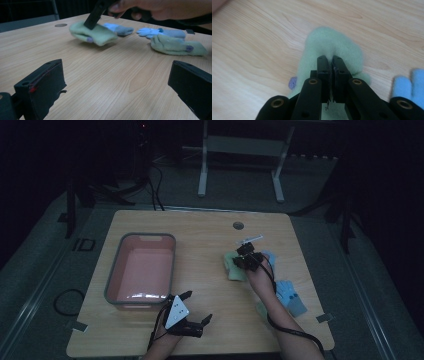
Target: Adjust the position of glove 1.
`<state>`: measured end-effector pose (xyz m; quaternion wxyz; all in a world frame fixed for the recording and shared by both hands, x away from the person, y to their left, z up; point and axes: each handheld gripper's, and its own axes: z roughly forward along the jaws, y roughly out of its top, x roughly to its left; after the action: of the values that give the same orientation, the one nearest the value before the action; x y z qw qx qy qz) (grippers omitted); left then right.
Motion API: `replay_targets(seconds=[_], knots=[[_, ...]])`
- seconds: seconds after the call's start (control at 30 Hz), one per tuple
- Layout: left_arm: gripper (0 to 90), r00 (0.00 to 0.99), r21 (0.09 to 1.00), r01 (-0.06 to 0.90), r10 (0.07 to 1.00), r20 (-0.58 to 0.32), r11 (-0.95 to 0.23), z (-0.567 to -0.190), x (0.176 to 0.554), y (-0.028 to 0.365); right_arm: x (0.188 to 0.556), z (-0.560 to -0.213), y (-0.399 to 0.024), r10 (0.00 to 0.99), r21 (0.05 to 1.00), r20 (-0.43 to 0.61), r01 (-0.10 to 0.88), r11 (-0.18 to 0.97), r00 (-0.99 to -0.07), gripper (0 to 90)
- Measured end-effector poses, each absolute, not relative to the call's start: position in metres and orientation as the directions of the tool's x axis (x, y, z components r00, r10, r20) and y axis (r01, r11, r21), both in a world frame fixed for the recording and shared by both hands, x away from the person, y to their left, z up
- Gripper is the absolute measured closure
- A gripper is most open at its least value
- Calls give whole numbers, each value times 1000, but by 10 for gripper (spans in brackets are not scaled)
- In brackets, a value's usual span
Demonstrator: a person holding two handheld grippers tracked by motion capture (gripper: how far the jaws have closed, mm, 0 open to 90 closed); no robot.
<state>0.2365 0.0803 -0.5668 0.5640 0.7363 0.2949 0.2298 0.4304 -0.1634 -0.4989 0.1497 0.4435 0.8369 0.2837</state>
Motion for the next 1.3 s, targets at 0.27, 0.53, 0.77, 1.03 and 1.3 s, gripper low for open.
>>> replay_targets(seconds=[0.27,0.53,0.77,1.03,1.3], knots=[[10,718,967,169,696,12,-191,-567,236,80,390,-470,-158,823,657,15,627,420,-567,864],[9,720,969,164,694,12,-187,-567,235,81,353,-460,-153,808,693,39,598,402,-588,864],[9,715,971,157,699,15,-181,-567,234,81,324,-463,-149,813,698,10,586,411,-582,863],[9,718,971,157,696,11,-178,-567,234,80,305,-482,-150,821,677,11,609,414,-571,863],[9,720,969,156,694,21,-192,-567,234,79,305,-511,-145,827,623,15,652,432,-562,861]])
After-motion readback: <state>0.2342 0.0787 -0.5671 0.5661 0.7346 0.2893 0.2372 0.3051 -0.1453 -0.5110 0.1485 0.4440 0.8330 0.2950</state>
